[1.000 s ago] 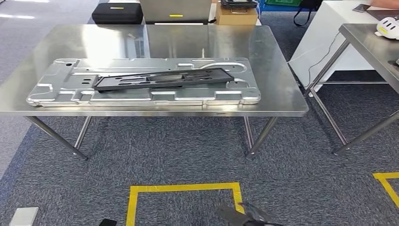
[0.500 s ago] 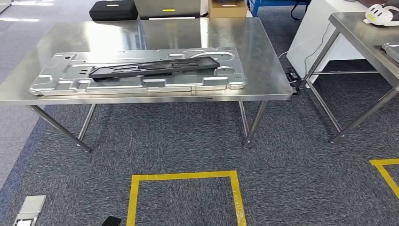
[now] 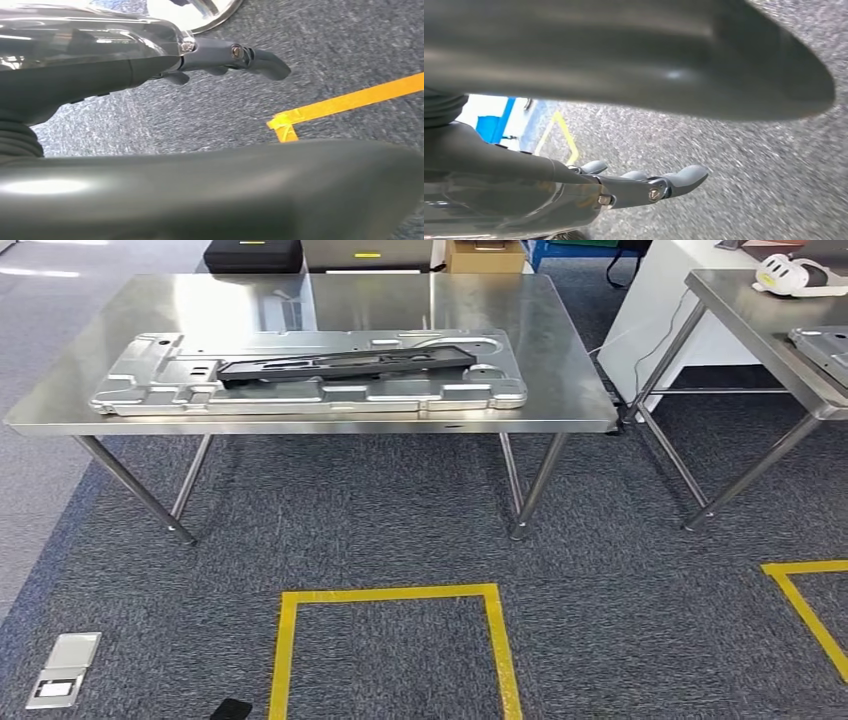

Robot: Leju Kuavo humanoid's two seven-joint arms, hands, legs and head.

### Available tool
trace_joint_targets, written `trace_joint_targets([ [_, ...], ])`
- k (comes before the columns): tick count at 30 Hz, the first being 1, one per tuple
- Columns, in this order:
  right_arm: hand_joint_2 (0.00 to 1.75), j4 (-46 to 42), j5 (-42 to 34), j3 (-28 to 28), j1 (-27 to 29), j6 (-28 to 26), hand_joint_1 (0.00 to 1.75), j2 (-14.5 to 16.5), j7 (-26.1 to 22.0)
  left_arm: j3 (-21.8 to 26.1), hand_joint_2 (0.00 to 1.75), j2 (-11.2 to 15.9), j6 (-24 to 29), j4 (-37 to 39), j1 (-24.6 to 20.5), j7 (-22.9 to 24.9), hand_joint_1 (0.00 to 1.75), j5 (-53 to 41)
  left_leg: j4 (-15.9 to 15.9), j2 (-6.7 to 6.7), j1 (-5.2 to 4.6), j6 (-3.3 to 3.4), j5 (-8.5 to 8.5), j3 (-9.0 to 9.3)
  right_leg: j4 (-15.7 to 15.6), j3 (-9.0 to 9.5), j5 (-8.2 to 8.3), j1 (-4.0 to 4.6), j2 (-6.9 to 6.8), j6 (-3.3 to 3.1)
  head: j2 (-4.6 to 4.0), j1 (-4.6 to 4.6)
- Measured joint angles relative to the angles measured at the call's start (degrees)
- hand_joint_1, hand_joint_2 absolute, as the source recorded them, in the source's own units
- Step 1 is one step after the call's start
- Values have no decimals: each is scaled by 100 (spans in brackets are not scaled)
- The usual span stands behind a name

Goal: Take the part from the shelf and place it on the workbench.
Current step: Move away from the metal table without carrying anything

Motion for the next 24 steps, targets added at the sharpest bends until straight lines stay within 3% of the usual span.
trace_joint_targets([
  [1,0,0,20,0,-4,1,0,-2,0,0,175,-2,3,0,-2,-16,0,4,42,2,0,-11,10,-50,-424,298,114,0,0,-8,-1,0],
  [3,87,0,57,0,-9,1,0,-6,0,0,175,-7,11,0,-7,-37,0,4,137,4,-21,-51,17,-140,-1054,676,238,11,5,-56,0,-4],
  [5,175,1,75,1,-7,1,0,-7,4,0,175,-8,19,0,-8,-46,0,5,183,5,-33,-105,36,-189,-1175,711,247,31,9,-120,-1,-9],
  [7,175,3,87,1,-4,1,0,-1,16,0,175,-7,23,0,-5,-50,0,5,217,-8,-16,-158,6,-212,-1181,689,286,19,-4,-197,-1,-11],
  [8,175,4,95,1,-5,2,0,2,23,0,175,-7,24,0,-3,-50,0,4,321,-20,-4,-190,-91,-255,-1189,674,309,9,-12,-236,-1,-11],
  [11,175,4,128,1,-3,-1,0,2,32,0,175,-5,28,0,5,-49,0,4,1217,-45,41,-287,-644,-617,-1191,606,354,-2,-34,-304,-1,-11],
  [13,175,4,141,-1,6,-6,0,2,34,0,175,-6,24,0,26,-68,0,4,1704,-47,61,-318,-791,-786,-1184,579,367,1,-42,-311,0,-11],
  [14,175,4,146,-1,9,-9,0,3,35,-1,175,-6,15,0,36,-82,0,1,1657,-47,66,-317,-701,-736,-1181,577,369,1,-43,-309,0,-11],
  [17,175,-2,154,-9,-2,-20,0,8,47,-37,175,2,-3,0,66,-106,0,11,642,-57,58,-251,-131,-234,-1168,594,366,11,-38,-283,0,-11],
  [18,175,-11,143,-21,-6,-25,0,10,54,-89,175,8,-1,0,89,-104,0,58,389,-61,46,-224,-28,-126,-1160,584,370,18,-34,-258,1,-11],
  [22,175,-65,-47,-111,28,-34,0,16,22,-446,175,46,-18,-2,236,-30,0,546,179,-58,30,-135,-24,-101,-1132,510,375,27,-34,-122,-1,-7],
  [24,175,-75,-179,-166,76,-30,0,17,-25,-645,175,67,-53,-16,278,10,0,857,109,-48,54,-72,-1,-110,-874,397,155,26,-23,-81,-1,-4],
])
